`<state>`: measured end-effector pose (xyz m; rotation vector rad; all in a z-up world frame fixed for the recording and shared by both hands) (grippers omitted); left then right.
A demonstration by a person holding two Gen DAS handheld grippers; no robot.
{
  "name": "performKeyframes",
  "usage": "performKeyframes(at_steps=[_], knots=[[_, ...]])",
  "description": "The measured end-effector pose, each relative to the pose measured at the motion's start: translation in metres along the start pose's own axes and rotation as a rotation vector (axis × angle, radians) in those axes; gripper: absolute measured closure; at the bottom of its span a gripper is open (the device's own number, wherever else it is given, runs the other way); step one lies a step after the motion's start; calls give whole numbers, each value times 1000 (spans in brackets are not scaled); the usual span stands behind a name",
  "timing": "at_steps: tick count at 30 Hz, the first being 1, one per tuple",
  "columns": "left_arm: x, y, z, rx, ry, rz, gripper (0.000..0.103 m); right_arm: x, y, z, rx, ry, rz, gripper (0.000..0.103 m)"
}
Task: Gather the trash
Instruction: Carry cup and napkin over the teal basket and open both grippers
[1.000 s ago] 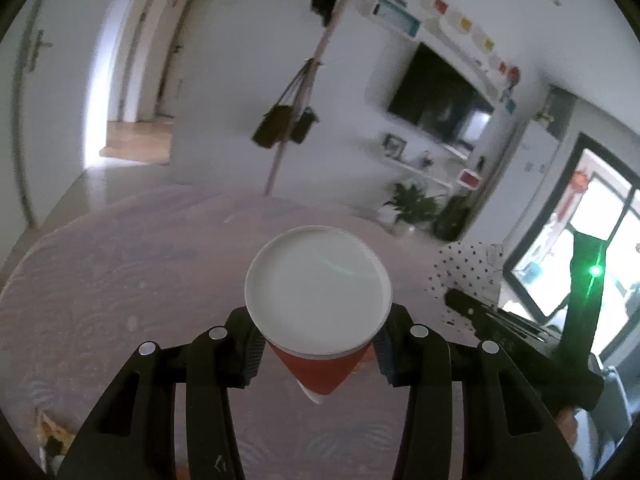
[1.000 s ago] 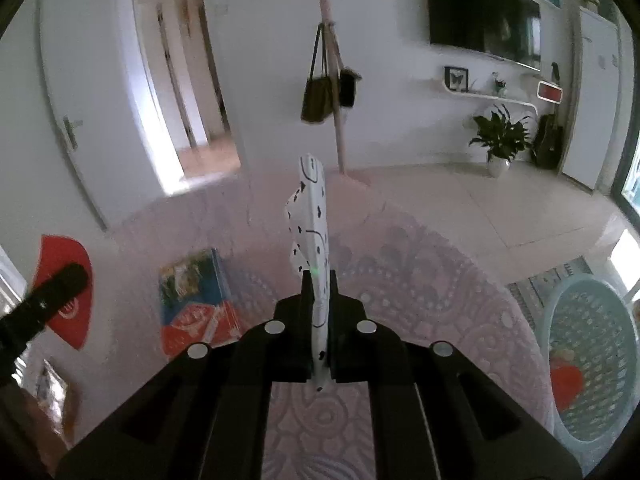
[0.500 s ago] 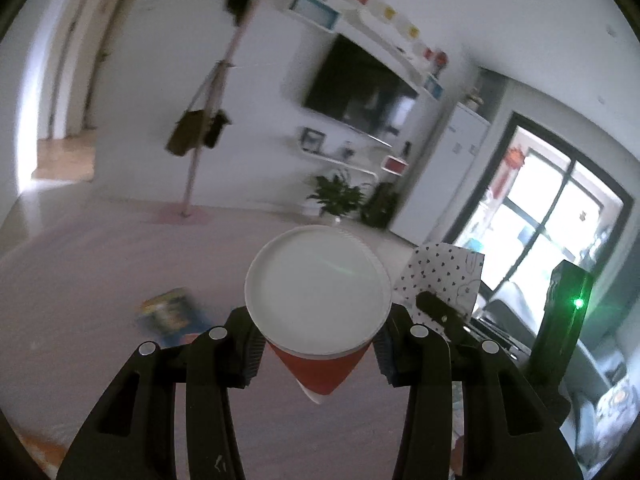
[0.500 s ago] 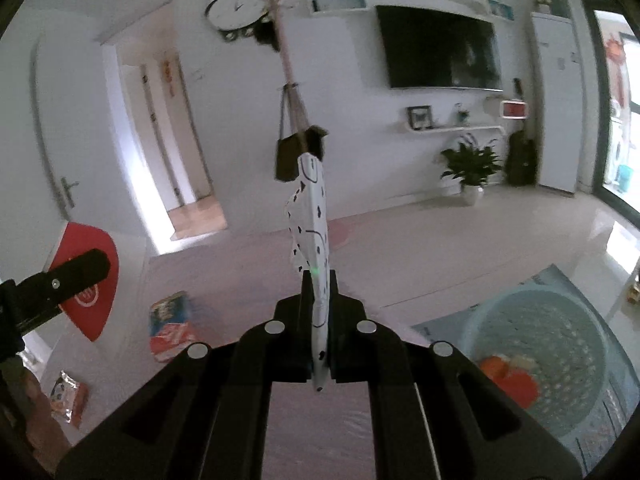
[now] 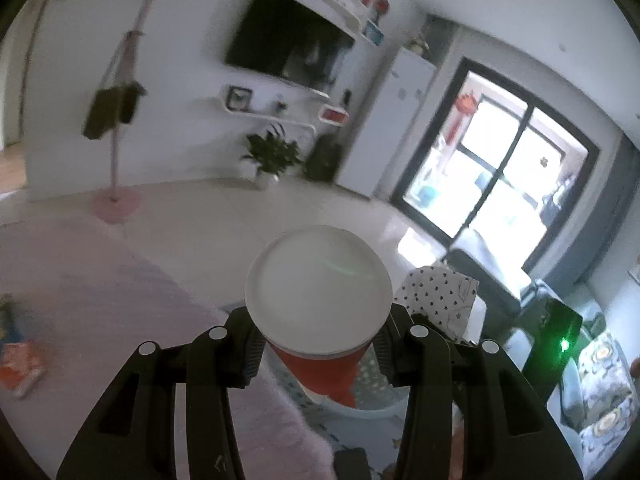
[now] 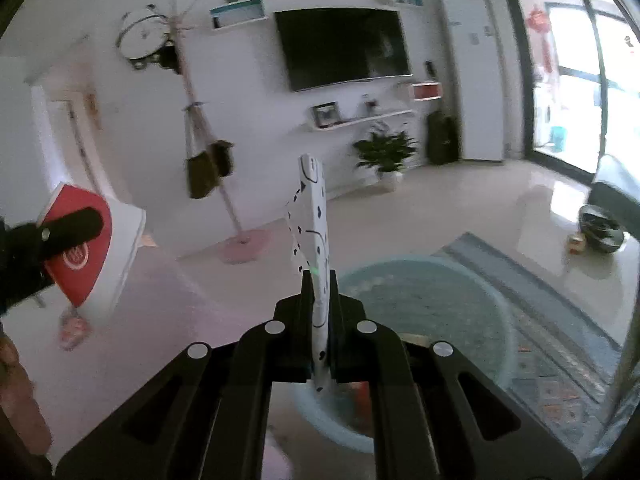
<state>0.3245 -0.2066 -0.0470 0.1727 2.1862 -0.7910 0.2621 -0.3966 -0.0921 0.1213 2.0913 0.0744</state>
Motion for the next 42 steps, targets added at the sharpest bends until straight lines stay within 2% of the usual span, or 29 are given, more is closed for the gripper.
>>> performKeyframes(at_steps=[7, 9, 12, 16, 18, 19, 20, 21, 23, 24, 32, 37, 42], knots=[[19, -24, 79, 53, 145, 29, 60, 37, -57, 33, 62, 145, 117, 99], [25, -24, 97, 67, 193, 19, 59, 49, -68, 47, 59, 208, 142, 99], [39, -22, 130, 131, 299, -33, 59, 61, -76, 66, 61, 274, 169, 99], [45, -18, 152, 127, 334, -62, 59, 71, -86, 72, 67, 306, 198, 99], [45, -17, 158, 127, 340, -62, 47, 70, -88, 74, 70, 312, 202, 97], [45, -18, 159, 127, 344, -61, 34, 71, -89, 76, 78, 320, 203, 92], [45, -18, 159, 129, 349, -64, 29, 72, -91, 77, 76, 332, 211, 89], [44, -20, 158, 133, 352, -68, 28, 72, -93, 78, 65, 338, 220, 81], [44, -15, 154, 137, 356, -91, 22, 72, -96, 77, 55, 331, 239, 59], [44, -14, 149, 139, 353, -103, 21, 72, -97, 73, 81, 320, 237, 45], [37, -5, 93, 151, 272, -123, 17, 61, -80, 43, 38, 255, 219, 45], [31, 2, 47, 157, 212, -140, 17, 42, -45, 23, -17, 212, 171, 45], [28, 13, -21, 134, 103, -136, 17, 17, 2, -4, -72, 139, 89, 45]])
Point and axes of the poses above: each gripper's, at about its wrist camera, not at the fingertips, and z roughly the way its jaws point, y to its left, x to its underside, the point moved 3 cm from there along z, roughly the way its jaws point, and after that the axes turned 8 degrees about -z, right-handed, at the moved point
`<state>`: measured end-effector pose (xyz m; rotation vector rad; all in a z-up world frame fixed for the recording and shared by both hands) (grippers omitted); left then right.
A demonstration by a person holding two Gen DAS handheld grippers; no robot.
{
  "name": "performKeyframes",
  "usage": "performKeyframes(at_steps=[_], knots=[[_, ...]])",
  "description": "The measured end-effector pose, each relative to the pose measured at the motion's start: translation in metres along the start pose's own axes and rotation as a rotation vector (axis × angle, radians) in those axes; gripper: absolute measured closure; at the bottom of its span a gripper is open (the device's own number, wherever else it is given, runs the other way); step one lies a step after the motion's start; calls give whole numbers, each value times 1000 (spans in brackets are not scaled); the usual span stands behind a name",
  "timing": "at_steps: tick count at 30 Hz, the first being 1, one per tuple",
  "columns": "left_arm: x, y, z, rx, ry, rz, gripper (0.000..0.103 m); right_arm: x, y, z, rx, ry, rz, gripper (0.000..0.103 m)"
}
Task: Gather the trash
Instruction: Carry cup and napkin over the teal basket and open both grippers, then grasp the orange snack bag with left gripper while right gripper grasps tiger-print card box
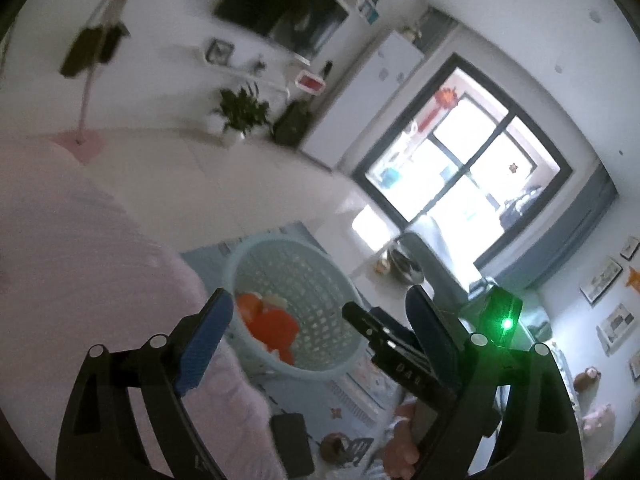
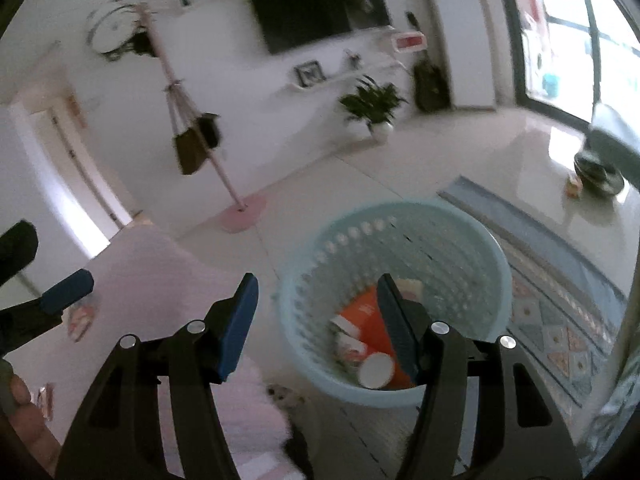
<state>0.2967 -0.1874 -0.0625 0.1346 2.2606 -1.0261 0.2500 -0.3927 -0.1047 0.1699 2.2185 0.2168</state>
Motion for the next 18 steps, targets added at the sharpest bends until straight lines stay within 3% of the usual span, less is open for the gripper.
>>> performKeyframes(at_steps=[7, 18], knots=[[14, 19, -89, -141, -154, -10, 17, -15, 75, -29, -111, -56, -104, 45], [45, 83, -234, -495, -354, -64, 17, -12, 209, -34, -259, -53, -322, 45]])
Point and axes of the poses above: each gripper's, at about its wrist camera, not at the fingertips, and z roughly the way its jaws point, y to its left, x to its underside, the point moved 3 cm from there along z, roughly the way its jaws point, and after that the axes turned 8 degrees about -z, right-handed, at the moved point
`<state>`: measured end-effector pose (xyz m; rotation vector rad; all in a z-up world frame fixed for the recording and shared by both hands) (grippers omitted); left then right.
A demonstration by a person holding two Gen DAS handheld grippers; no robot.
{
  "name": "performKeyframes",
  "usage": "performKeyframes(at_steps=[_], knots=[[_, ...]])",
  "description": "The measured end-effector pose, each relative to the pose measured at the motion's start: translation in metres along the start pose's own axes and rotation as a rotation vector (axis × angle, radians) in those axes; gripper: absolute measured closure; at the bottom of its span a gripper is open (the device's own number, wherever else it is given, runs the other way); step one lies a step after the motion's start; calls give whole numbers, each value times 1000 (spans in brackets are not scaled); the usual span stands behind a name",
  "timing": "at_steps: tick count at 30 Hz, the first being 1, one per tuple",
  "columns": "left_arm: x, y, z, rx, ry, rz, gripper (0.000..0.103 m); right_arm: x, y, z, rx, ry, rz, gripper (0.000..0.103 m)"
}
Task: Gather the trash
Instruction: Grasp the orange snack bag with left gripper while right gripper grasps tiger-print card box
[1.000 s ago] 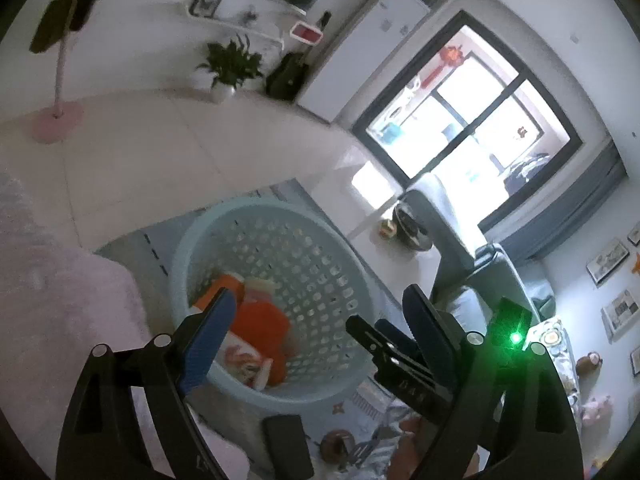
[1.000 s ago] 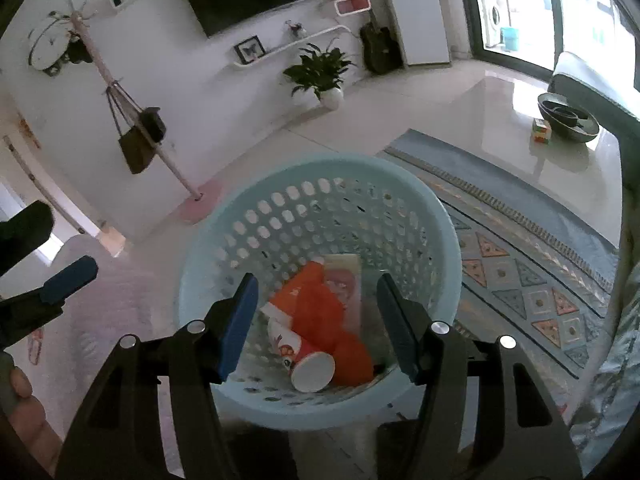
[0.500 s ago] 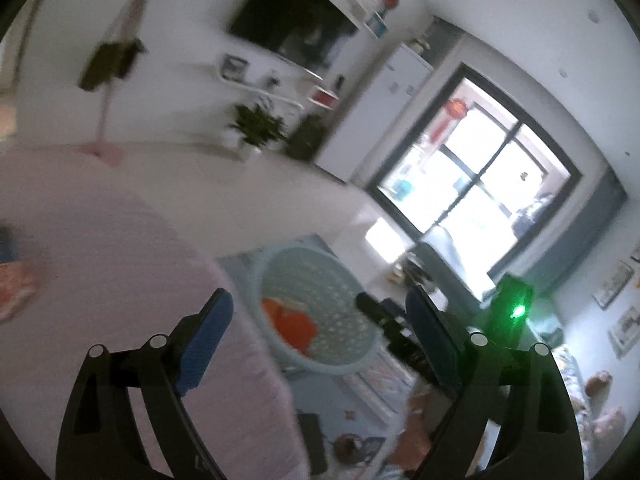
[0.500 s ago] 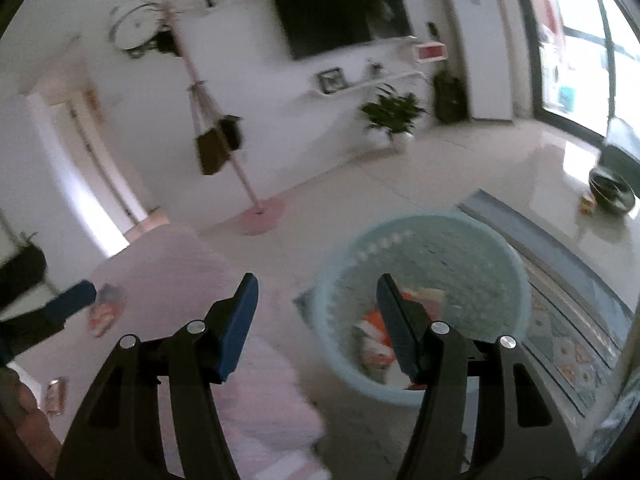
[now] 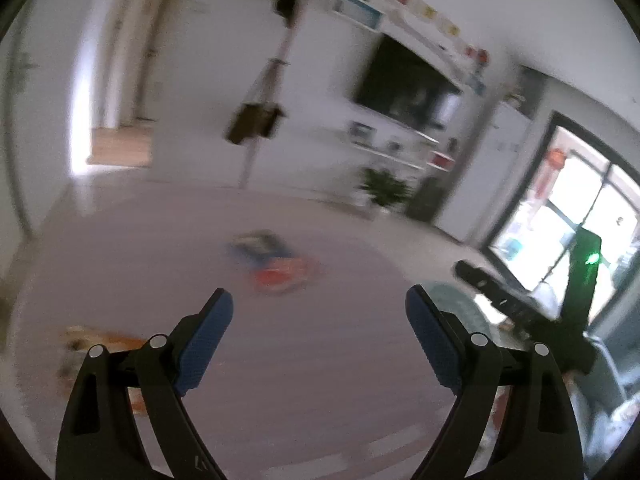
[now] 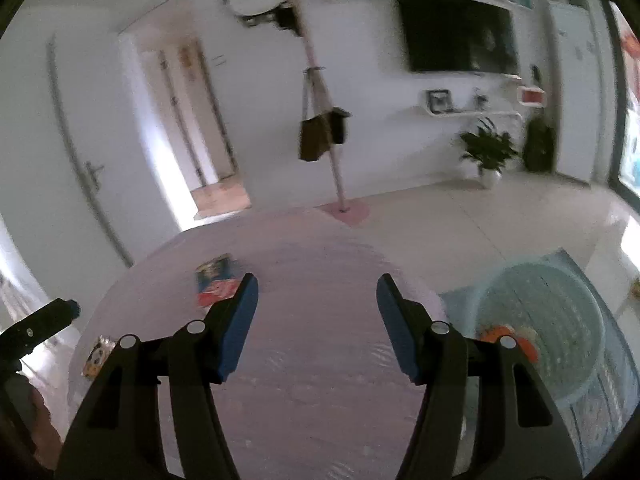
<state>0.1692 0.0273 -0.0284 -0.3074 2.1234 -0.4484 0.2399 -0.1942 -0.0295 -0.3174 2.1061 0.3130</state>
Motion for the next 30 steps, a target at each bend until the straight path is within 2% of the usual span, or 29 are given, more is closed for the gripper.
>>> performKeyframes(at_steps=[5, 11, 13, 15, 17, 19, 21, 24, 26, 30], knots=[[-3, 55, -27, -124, -33, -50, 17, -11, 50, 25, -26, 32, -94, 45], [7, 105, -34, -302, -37, -69, 9, -17, 100, 64, -79, 84, -160, 29], [11, 119, -28, -298, 0, -85, 9, -17, 114, 87, -91, 122, -178, 22], [15, 128, -18, -293, 48, -93, 9, -15, 122, 106, -75, 151, -202, 21], [19, 133, -9, -315, 70, -89, 9, -11, 131, 131, -17, 185, -272, 21], [20, 135, -14, -351, 35, -72, 10, -8, 137, 149, -22, 224, -286, 21], [20, 130, -22, -340, -4, -48, 9, -5, 135, 162, -45, 252, -264, 21], [21, 128, -9, -283, 80, -43, 8, -3, 131, 179, -35, 280, -228, 21], [23, 131, 5, -321, 124, -39, 8, 0, 127, 187, -34, 303, -208, 21], [30, 140, 25, -340, 198, -51, 9, 1, 125, 194, -59, 335, -207, 21]])
Point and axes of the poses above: each gripper's, at about its wrist camera, not at the fingertips, and z roughly the way its jaws point, y to its left, x to its underside, the point moved 3 cm from there along z, roughly the way its jaws point, and after that the axes turned 8 degrees about -z, right-handed, at the moved point
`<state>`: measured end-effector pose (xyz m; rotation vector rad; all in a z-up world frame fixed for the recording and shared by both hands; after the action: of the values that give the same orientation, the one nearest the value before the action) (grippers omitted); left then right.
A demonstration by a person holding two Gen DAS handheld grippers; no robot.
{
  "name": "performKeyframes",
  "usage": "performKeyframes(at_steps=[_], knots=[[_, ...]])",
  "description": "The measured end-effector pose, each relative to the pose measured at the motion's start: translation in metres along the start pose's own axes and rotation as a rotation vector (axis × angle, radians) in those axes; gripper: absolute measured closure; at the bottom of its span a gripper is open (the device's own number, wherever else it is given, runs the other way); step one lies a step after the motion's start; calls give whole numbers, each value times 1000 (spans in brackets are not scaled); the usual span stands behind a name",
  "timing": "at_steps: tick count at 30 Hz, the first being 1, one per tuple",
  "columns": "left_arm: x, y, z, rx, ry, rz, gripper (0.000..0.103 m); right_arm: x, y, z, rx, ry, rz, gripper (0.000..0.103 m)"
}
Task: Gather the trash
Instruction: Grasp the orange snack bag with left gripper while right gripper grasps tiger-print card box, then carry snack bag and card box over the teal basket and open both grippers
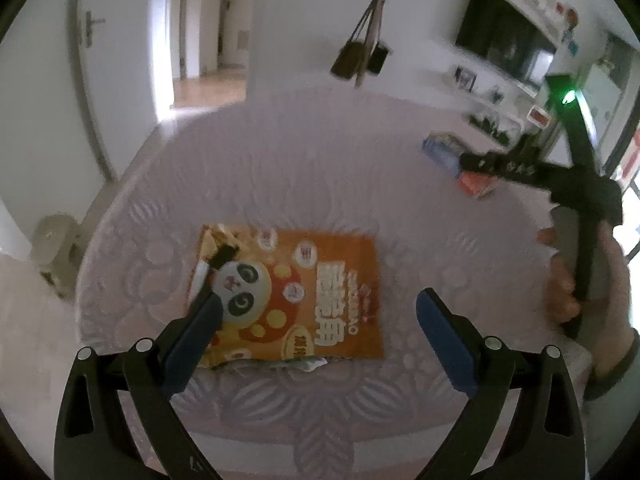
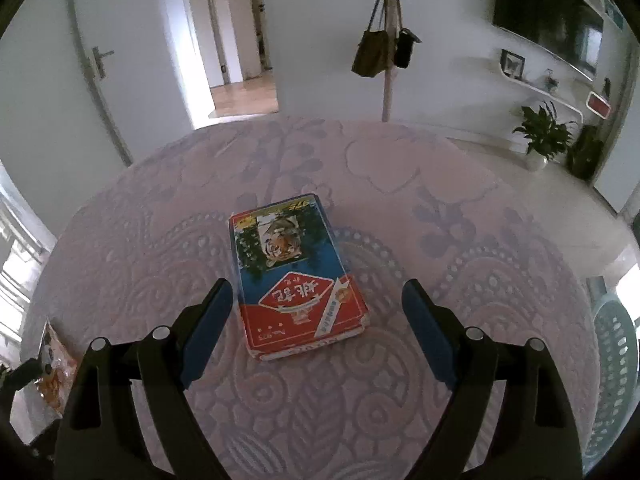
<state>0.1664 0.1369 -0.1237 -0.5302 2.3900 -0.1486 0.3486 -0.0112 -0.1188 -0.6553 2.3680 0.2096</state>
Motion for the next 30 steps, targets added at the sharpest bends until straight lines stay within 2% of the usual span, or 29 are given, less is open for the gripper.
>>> performKeyframes(at_steps=[5, 6, 7, 9, 15, 18, 20, 23, 25, 30], knots=[[11, -8, 7, -74, 16, 64, 10, -5, 8, 9, 18, 34, -36, 22], [11, -9, 8, -83, 15, 71, 10, -3, 9, 9, 23, 36, -41, 26], [11, -9, 8, -90, 12, 74, 14, -3, 11, 9, 26, 35, -50, 33], [13, -11, 6, -108, 6, 78, 20, -1, 16, 10, 26, 41, -69, 39], [19, -4, -2, -120, -26, 53, 40, 0, 16, 8, 8, 38, -78, 41], [21, -4, -5, -125, -41, 56, 56, 0, 15, 4, -4, 23, -76, 42], [22, -5, -8, -116, -50, 53, 75, 0, 13, 1, -5, 9, -69, 42], [22, -5, -9, -92, -55, 42, 91, 4, 11, -8, -11, -25, -65, 42], [21, -2, -11, -67, -64, 32, 98, 4, 10, -15, -7, -56, -62, 42], [17, -5, -28, -23, -126, 23, 99, 7, 2, -41, -42, -175, -43, 42]])
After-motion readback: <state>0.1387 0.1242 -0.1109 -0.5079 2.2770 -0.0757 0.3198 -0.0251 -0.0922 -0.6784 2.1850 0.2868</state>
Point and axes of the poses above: each gripper's, at about its wrist camera, not at the fingertips, and z roughly the way its jaws point, y to its left, x to its underside, the point moved 3 cm from there along z, roughly the way its jaws point, and after that the axes turned 8 degrees about -z, right-handed, at the moved point
